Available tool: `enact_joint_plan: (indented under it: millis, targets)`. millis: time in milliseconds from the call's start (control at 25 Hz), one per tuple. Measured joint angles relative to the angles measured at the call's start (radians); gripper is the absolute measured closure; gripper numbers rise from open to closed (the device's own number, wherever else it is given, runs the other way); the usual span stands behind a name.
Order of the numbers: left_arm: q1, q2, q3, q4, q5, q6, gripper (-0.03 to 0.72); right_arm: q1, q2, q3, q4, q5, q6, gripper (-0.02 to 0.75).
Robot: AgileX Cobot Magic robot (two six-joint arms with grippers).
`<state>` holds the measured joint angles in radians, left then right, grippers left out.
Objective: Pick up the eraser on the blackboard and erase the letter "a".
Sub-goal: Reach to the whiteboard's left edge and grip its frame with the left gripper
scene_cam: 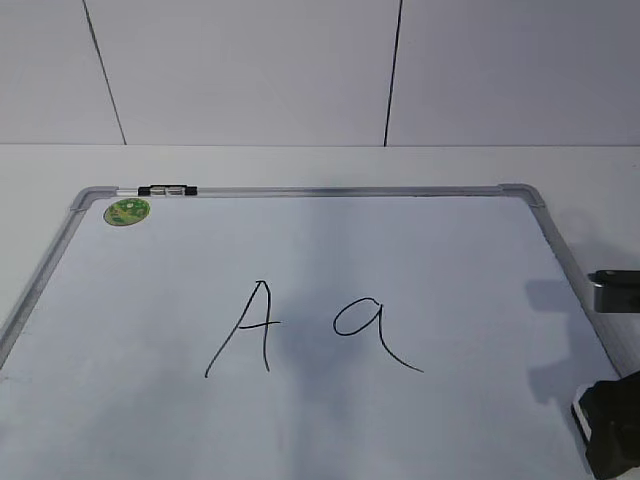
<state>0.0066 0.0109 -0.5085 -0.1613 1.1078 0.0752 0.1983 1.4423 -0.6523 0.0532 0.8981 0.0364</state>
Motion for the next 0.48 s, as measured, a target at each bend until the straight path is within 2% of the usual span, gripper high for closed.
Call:
enact_joint_plan:
  millis: [360, 480]
  targets:
    - [0.000, 0.000, 0.000, 0.000, 0.000, 0.000, 0.432, 0.000, -0.040, -0.007, -0.010, 0.070, 0.000, 0.182]
    - [0.000, 0.000, 0.000, 0.000, 0.000, 0.000, 0.432, 0.000, -0.064, -0.050, -0.019, 0.137, 0.000, 0.182]
